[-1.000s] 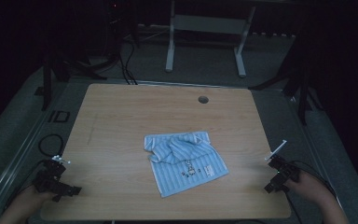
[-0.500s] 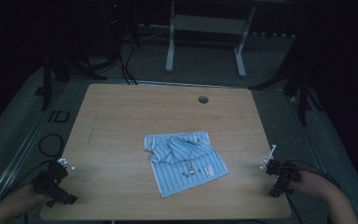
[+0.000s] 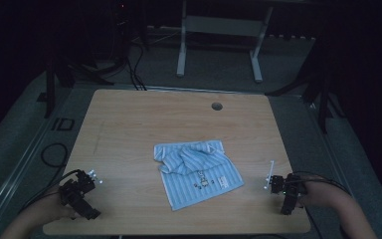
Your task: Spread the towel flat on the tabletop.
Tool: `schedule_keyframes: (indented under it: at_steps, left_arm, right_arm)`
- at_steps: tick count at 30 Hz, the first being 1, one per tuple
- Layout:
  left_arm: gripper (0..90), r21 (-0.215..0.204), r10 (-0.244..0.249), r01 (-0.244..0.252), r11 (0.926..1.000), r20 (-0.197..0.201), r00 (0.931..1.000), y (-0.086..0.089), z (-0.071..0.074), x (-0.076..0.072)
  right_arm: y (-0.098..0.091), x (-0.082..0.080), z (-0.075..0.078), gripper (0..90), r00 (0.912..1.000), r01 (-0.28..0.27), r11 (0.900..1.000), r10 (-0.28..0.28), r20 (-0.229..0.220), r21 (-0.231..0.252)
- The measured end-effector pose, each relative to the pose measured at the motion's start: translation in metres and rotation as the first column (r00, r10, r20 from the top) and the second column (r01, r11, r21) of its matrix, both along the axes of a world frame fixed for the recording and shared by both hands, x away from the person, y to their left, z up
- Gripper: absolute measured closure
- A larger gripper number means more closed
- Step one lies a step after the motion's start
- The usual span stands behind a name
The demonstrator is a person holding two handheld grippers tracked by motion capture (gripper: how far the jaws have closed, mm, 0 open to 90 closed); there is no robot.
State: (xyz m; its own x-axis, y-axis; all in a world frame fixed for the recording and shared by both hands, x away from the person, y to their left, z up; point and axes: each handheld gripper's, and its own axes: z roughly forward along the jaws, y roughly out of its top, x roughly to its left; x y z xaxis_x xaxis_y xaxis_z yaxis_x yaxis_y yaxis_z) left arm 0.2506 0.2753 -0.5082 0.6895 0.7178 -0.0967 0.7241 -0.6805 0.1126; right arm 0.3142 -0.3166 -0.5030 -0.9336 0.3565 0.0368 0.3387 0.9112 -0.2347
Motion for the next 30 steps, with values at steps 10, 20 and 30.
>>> schedule_keyframes:
  at_steps: [10,20,30]
  left_arm:
    - [11.2,-0.017,-0.111,0.112,0.9936,0.035,0.9932,-0.054,0.005,0.014]
    - [15.5,-0.028,-0.199,0.201,0.9793,0.06,0.9782,-0.109,0.007,0.026]
    - [22.4,-0.041,-0.27,0.274,0.9608,0.077,0.9597,-0.165,0.015,0.041]
  right_arm:
    - [0.047,-0.001,0.002,29.7,0.9905,-0.138,0.9875,0.138,0.007,0.077]
    - [0.086,0.018,0.004,41.4,0.9677,-0.251,0.9581,0.244,0.062,0.138]
    - [0.124,0.042,0.008,48.5,0.9361,-0.352,0.921,0.345,0.07,0.168]
